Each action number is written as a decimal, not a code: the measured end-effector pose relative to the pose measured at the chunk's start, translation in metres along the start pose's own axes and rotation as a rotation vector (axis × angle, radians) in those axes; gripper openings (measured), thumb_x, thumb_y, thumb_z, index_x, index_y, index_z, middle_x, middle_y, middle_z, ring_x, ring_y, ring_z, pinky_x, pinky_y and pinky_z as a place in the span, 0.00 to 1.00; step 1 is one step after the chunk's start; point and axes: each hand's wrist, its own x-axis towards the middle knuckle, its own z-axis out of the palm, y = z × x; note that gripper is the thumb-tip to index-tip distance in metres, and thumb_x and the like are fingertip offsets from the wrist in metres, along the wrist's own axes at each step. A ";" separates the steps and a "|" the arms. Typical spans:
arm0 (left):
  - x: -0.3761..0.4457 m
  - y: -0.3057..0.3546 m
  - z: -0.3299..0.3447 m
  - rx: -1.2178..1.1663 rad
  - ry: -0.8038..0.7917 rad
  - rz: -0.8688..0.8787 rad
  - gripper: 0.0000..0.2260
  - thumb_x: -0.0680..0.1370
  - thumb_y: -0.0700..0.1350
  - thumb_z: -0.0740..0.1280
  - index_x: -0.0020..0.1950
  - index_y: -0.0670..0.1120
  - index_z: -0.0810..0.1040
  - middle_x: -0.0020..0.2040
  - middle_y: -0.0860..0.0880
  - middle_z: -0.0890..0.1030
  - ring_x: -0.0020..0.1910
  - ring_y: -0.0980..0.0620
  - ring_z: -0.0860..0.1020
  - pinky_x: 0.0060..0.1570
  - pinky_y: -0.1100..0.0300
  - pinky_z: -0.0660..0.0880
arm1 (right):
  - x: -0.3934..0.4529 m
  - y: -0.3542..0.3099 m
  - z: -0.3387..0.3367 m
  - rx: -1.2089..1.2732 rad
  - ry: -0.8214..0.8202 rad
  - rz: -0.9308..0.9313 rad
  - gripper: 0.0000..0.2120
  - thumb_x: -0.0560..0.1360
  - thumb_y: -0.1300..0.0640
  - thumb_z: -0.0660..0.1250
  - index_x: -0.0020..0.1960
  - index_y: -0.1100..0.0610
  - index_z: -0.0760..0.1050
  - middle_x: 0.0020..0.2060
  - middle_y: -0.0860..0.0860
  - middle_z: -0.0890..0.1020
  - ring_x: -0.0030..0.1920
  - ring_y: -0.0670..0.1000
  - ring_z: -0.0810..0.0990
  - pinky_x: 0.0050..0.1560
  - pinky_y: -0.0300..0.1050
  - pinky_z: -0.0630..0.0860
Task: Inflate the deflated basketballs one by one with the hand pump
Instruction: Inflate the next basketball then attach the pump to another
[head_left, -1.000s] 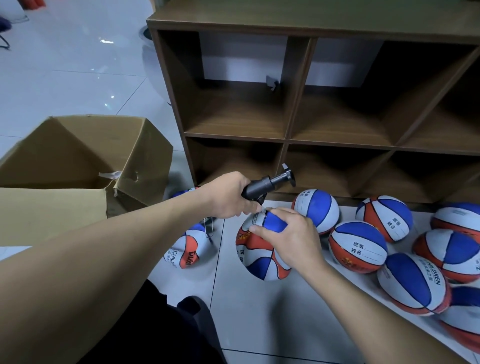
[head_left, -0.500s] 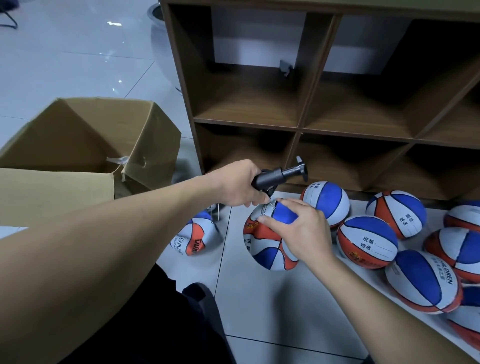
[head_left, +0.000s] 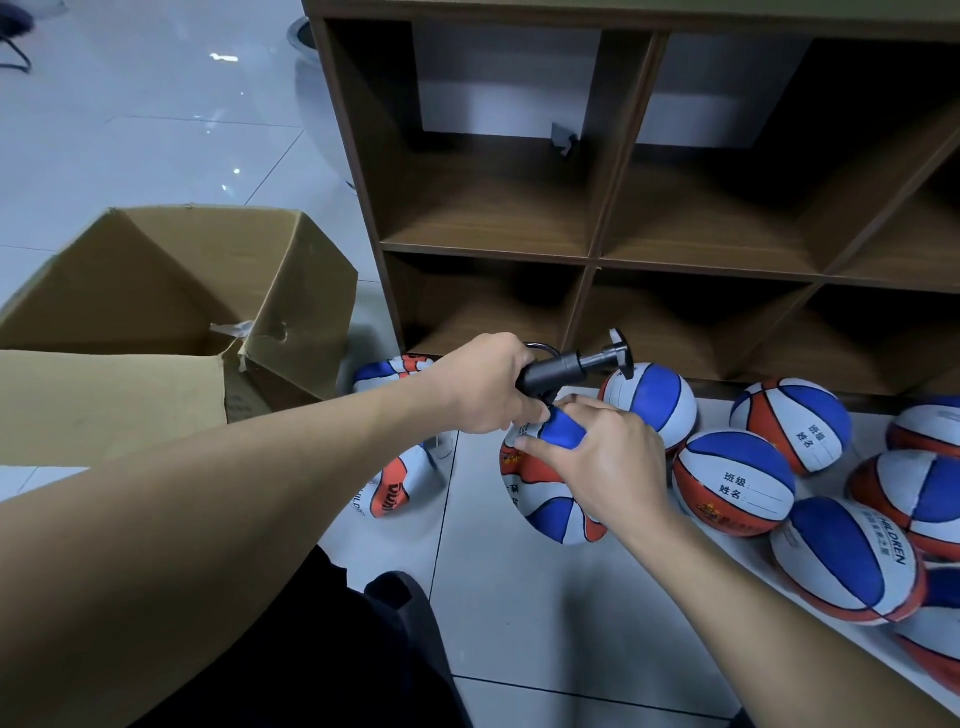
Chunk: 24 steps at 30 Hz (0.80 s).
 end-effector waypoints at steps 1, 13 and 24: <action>0.001 -0.001 0.001 -0.009 0.006 -0.005 0.10 0.78 0.49 0.79 0.42 0.49 0.80 0.35 0.49 0.85 0.33 0.51 0.83 0.35 0.55 0.80 | 0.001 0.001 0.000 -0.009 0.001 0.001 0.30 0.67 0.18 0.65 0.41 0.45 0.76 0.36 0.43 0.80 0.36 0.50 0.78 0.35 0.47 0.74; -0.001 -0.001 0.012 -0.216 -0.007 -0.028 0.07 0.79 0.46 0.79 0.45 0.48 0.83 0.33 0.52 0.85 0.30 0.57 0.82 0.29 0.68 0.73 | 0.005 -0.003 -0.010 -0.064 0.041 -0.057 0.31 0.70 0.22 0.69 0.36 0.50 0.70 0.33 0.45 0.78 0.32 0.52 0.74 0.31 0.45 0.66; 0.002 -0.021 0.012 -0.023 -0.181 -0.051 0.11 0.80 0.52 0.76 0.47 0.45 0.83 0.38 0.51 0.88 0.37 0.55 0.87 0.42 0.58 0.80 | -0.009 0.043 0.019 -0.013 -0.213 0.106 0.36 0.63 0.17 0.68 0.59 0.40 0.82 0.48 0.41 0.85 0.49 0.51 0.84 0.45 0.49 0.82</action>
